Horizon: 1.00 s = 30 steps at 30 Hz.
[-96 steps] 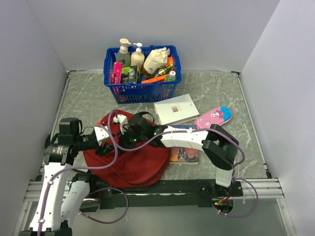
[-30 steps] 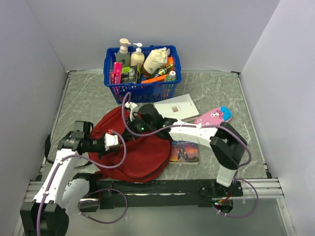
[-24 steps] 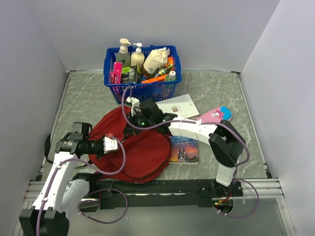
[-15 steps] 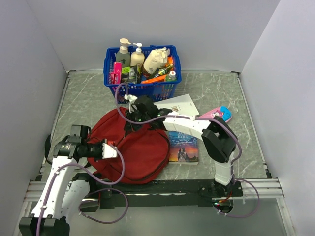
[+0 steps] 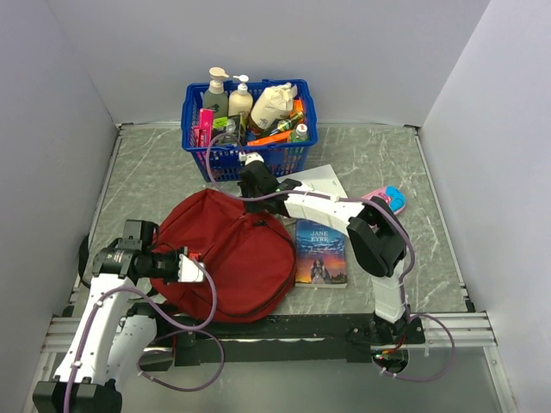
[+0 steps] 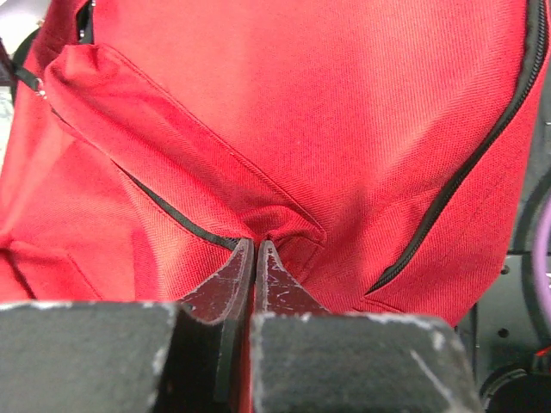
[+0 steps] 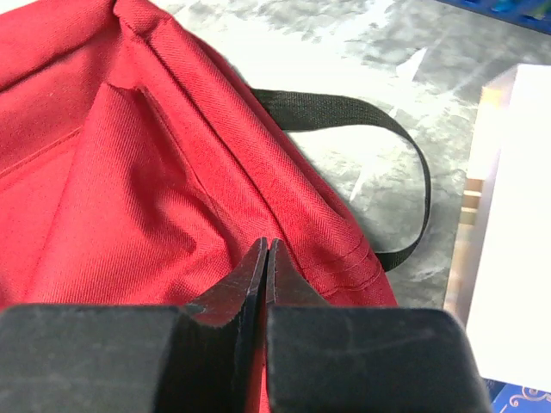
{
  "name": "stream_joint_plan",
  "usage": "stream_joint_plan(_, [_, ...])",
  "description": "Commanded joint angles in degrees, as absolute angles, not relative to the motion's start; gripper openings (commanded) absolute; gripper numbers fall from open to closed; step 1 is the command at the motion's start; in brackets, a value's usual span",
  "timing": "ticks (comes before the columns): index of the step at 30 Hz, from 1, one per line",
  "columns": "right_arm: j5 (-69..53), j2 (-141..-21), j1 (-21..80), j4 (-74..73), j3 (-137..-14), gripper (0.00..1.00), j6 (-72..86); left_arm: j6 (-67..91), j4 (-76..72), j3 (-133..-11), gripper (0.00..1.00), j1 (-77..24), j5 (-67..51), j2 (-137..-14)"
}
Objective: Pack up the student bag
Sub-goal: Zip the student bag at the center of the board, then unzip the student bag at the center of the board.
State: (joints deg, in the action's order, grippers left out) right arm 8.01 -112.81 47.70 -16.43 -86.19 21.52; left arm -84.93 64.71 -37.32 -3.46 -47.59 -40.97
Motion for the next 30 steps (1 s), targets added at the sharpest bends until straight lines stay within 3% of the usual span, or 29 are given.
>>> stream_joint_plan(1, [22.06,-111.97,45.53,-15.64,-86.75,0.0,23.29,-86.23,69.96,-39.11,0.01,-3.69,-49.04,-40.25])
stream_joint_plan(4, [18.82,-110.57,45.61,-12.85,-84.73,0.01,22.77,-83.86,67.6,-39.02,0.01,-3.69,-48.78,-40.25])
stream_joint_plan(5, [14.46,-109.17,45.62,-11.35,-83.77,0.05,22.42,-82.8,66.46,-39.02,0.06,-3.69,-48.87,-40.25])
stream_joint_plan(7, [12.05,-106.37,46.49,-7.67,-79.82,0.23,21.98,-76.67,61.2,-39.64,0.29,-3.69,-49.22,-40.34])
stream_joint_plan(8, [10.3,-105.48,46.84,-6.86,-77.37,0.39,21.8,-71.94,59.26,-39.99,0.4,-3.69,-49.39,-40.25])
stream_joint_plan(11, [7.05,-102.05,47.02,-4.84,-73.32,0.62,22.5,-62.89,50.3,-40.96,0.51,-3.69,-49.92,-39.55])
stream_joint_plan(14, [6.24,-97.92,46.93,-1.6,-68.58,0.72,23.2,-56.62,41.33,-40.52,0.54,-3.69,-51.06,-38.67])
stream_joint_plan(21, [11.75,-93.78,46.06,-4.99,-67.14,0.75,23.11,-47.48,34.82,-43.33,0.66,-5.62,-57.57,-48.68])
stream_joint_plan(30, [19.6,-88.25,45.97,-15.73,-61.72,0.71,27.07,-43.34,21.28,-40.34,0.74,-17.13,-48.0,-59.93])
